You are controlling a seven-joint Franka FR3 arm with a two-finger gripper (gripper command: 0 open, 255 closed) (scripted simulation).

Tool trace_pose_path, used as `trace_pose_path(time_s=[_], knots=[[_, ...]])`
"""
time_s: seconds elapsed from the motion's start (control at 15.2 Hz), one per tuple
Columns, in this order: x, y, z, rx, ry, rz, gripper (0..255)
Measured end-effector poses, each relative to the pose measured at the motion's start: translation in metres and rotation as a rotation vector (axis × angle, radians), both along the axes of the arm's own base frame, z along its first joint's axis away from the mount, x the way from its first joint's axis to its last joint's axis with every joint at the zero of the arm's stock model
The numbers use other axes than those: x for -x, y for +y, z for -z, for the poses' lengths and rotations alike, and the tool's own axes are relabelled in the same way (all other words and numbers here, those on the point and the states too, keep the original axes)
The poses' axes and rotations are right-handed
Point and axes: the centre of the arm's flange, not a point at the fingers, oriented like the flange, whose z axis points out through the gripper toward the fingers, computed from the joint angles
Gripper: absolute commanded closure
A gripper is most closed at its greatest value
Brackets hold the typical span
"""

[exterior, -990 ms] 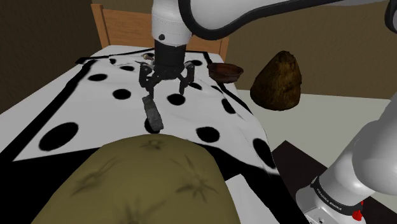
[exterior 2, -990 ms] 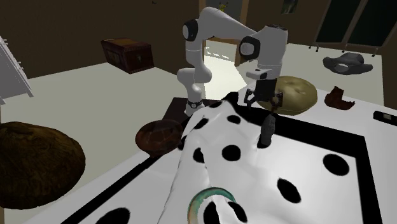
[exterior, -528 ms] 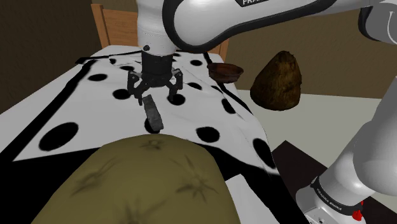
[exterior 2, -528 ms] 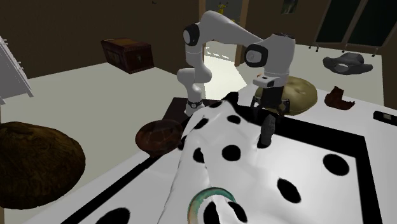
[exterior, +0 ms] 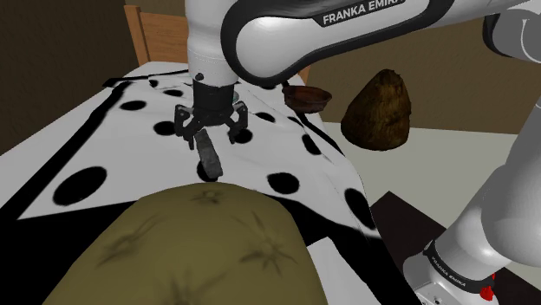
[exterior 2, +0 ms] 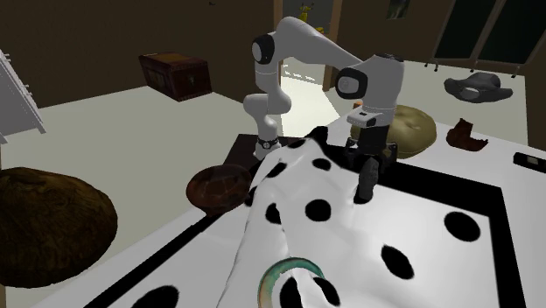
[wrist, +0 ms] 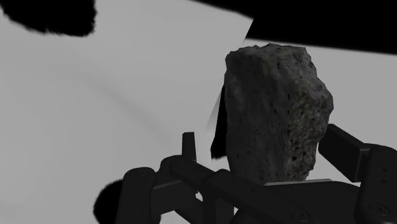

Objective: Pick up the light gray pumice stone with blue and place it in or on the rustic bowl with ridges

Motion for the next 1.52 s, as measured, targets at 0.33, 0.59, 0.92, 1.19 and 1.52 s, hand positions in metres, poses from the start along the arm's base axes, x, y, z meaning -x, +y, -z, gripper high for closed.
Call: trace_pose_path(time_s=[0.33,0.59,0.92,1.19,1.52], knots=[[0.000,0.000,0.000,0.000,-0.001,0.000,255],[0.000,0.000,-0.001,-0.001,-0.001,0.000,255],[0.000,0.000,-0.007,0.000,0.000,0.000,255],[0.000,0.001,-0.025,0.000,0.000,0.000,255],[-0.001,0.002,-0.053,0.000,0.000,0.000,255]])
